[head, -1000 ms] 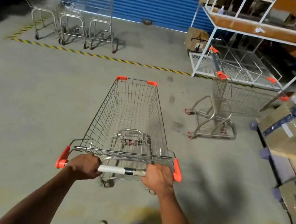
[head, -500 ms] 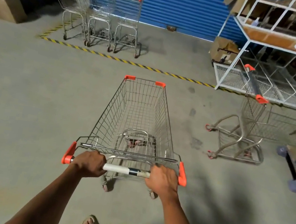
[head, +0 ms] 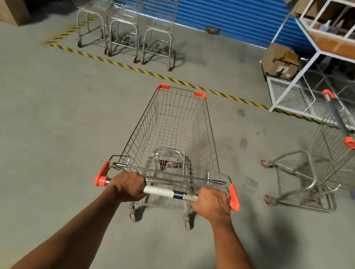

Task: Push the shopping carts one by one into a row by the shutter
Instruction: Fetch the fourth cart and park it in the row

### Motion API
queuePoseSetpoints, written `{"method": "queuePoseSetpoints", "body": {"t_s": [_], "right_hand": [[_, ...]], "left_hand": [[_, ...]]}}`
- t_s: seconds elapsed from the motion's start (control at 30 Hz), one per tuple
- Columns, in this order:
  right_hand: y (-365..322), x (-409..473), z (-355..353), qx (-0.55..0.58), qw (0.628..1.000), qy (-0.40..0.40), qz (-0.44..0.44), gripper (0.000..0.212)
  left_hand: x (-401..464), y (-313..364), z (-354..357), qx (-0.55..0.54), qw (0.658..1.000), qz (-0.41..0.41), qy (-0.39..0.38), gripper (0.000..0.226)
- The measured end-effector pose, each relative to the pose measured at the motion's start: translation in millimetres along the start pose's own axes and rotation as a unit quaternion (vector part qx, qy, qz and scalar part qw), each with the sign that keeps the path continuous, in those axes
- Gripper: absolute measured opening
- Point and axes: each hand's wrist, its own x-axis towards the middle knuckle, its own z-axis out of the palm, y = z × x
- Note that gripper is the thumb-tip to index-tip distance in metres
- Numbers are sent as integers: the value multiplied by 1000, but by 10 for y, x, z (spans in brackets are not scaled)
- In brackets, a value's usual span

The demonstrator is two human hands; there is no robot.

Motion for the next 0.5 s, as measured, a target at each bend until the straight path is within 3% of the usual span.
{"method": "queuePoseSetpoints", "body": {"t_s": [0.17, 0.5], "right_hand": [[-145, 650, -69, -12, 1000, 3, 9, 25], [-320, 2128, -604, -5, 1000, 9, -5, 26]], "left_hand": [[478, -433, -113, 43, 999, -10, 17, 42], [1847, -1398, -485, 28, 999, -13, 31, 36]]}}
